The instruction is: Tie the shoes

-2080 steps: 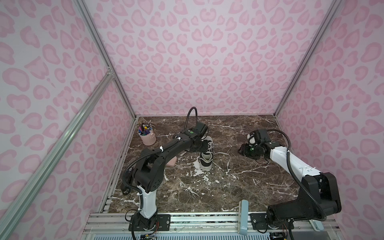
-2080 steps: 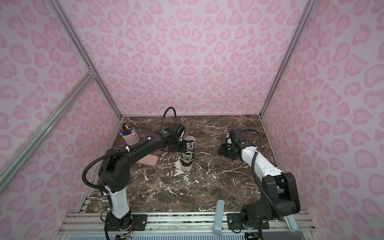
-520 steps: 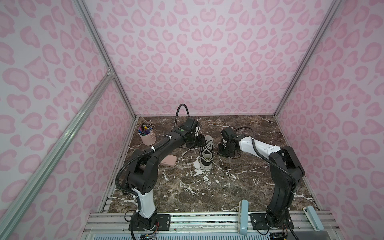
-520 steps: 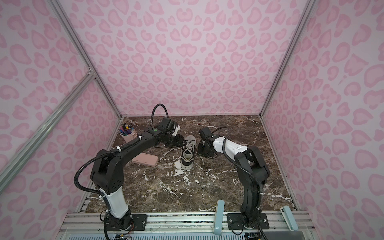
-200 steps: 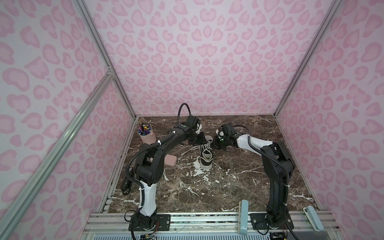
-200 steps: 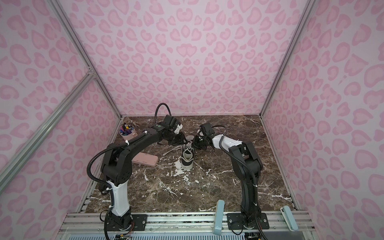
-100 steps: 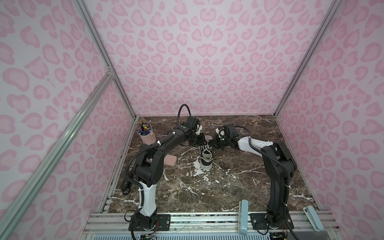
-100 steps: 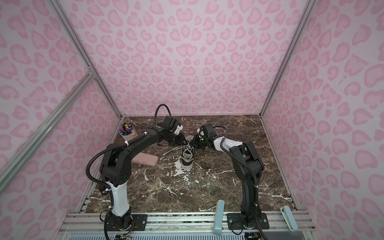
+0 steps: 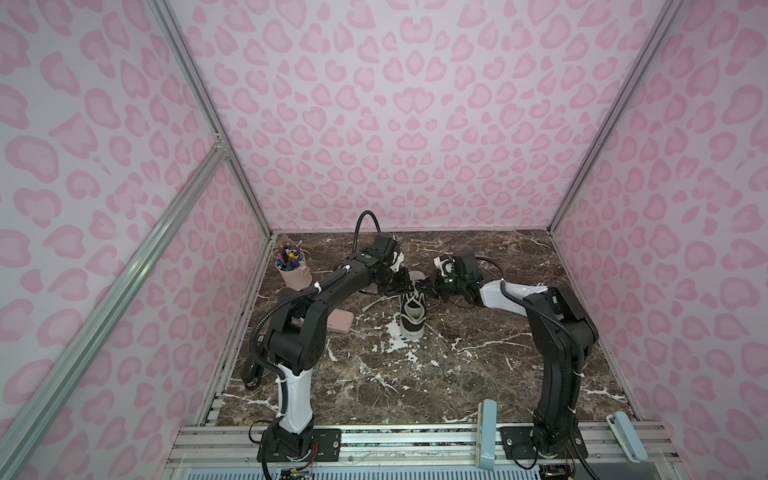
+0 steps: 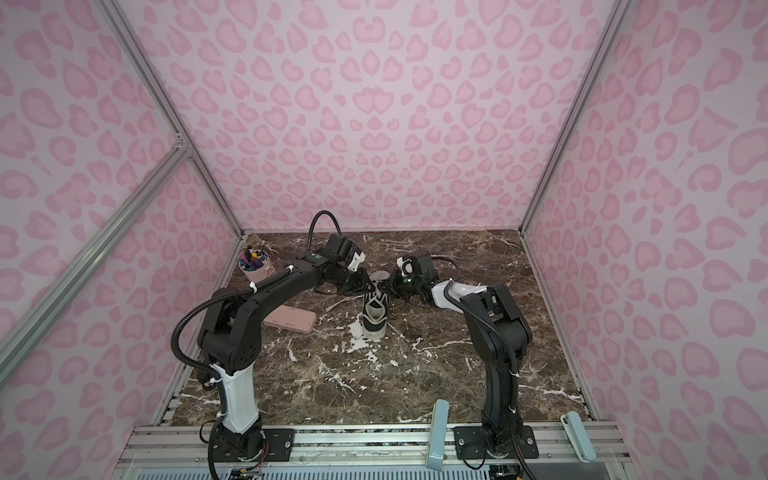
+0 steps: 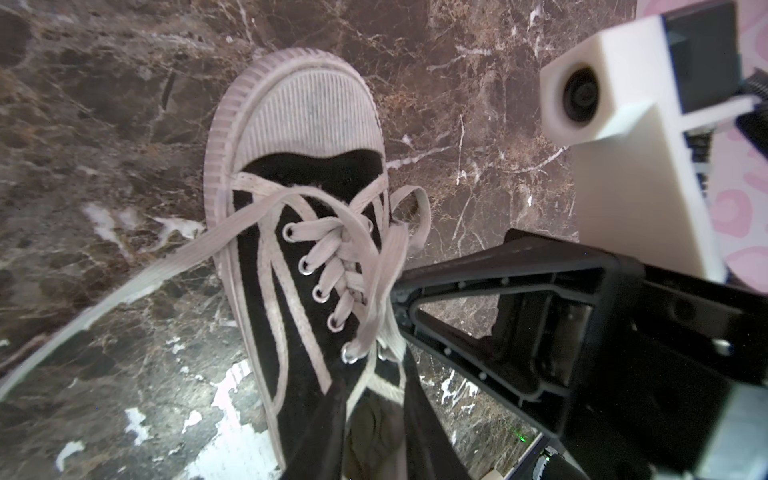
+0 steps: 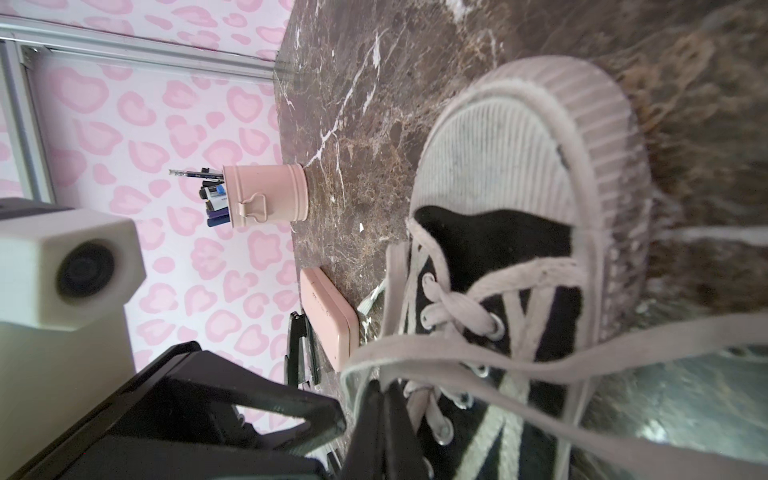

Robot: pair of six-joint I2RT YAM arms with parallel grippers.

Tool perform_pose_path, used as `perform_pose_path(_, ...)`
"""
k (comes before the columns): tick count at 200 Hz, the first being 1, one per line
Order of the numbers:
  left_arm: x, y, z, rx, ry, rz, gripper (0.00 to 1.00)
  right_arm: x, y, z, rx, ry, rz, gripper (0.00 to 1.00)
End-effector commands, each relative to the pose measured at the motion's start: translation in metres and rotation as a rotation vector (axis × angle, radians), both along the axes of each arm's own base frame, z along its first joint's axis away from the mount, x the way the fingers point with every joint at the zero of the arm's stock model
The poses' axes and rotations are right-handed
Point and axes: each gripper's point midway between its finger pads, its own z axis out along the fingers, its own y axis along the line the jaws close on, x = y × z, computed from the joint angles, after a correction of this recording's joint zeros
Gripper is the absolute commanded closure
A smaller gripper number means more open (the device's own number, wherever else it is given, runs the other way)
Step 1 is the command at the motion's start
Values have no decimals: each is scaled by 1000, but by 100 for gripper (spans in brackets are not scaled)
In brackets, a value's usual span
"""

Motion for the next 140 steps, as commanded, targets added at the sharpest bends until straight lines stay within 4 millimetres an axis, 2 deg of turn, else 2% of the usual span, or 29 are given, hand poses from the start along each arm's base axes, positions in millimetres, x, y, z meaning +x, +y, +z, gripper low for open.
perform_pose_path(1, 1, -1, 8, -17, -23, -4, 73, 6, 6, 17, 92, -39, -5, 96)
perform_pose_path(61, -3, 1, 6, -18, -24, -4, 72, 8, 6, 25, 211, -33, -30, 96)
perform_pose_path(140, -4, -3, 5, -35, -15, -14, 73, -2, 2, 9, 204, 8, -37, 96)
